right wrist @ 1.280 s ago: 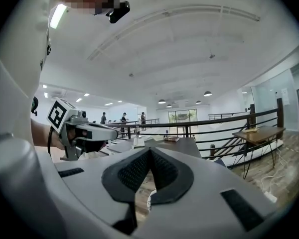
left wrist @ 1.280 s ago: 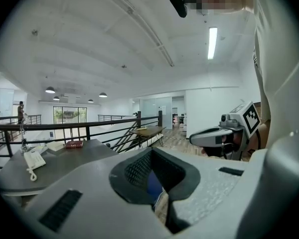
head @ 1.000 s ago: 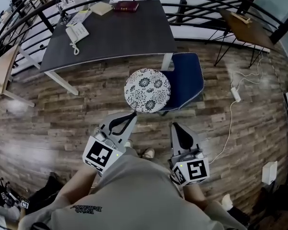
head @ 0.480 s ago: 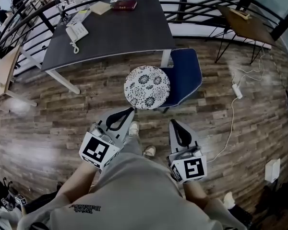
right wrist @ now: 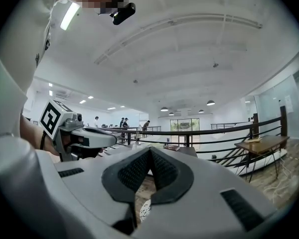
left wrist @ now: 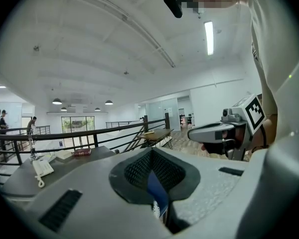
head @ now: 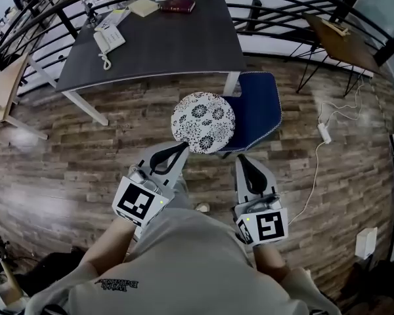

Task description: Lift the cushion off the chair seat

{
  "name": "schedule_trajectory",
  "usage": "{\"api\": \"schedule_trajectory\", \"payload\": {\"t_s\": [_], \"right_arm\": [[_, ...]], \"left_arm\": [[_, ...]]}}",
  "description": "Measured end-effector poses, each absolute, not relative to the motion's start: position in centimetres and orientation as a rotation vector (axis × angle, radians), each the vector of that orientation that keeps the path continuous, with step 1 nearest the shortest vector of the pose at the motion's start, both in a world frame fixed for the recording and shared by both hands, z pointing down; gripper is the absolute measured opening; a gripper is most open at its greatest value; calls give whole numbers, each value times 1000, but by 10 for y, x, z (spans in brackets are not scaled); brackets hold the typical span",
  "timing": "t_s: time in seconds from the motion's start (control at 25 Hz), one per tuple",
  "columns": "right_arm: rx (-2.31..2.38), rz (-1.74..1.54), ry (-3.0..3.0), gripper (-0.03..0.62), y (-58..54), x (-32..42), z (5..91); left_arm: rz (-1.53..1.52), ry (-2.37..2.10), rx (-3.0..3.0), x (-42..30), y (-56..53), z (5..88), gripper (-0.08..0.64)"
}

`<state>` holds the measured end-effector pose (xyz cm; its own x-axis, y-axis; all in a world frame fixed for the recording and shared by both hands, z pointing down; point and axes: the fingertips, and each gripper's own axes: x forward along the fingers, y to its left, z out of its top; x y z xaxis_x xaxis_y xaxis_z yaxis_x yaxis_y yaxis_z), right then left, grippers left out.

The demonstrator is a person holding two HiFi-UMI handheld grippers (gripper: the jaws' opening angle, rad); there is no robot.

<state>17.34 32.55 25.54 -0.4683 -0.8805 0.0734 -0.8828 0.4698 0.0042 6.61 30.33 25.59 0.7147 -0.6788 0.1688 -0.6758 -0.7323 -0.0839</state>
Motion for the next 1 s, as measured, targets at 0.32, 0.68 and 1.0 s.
{"api": "schedule_trajectory", "payload": {"t_s": [0.32, 0.68, 1.0], "right_arm": [[1523, -14, -2661, 3, 283, 151, 242], [1491, 81, -2640, 3, 194, 119, 264], [1515, 88, -2600, 3, 106, 90, 264]], "left_arm": [[-285, 1201, -2872, 40, 256, 270, 5], [-309, 1237, -2891, 5, 164, 280, 5], [-308, 1241, -2909, -33, 80, 280, 5]]}}
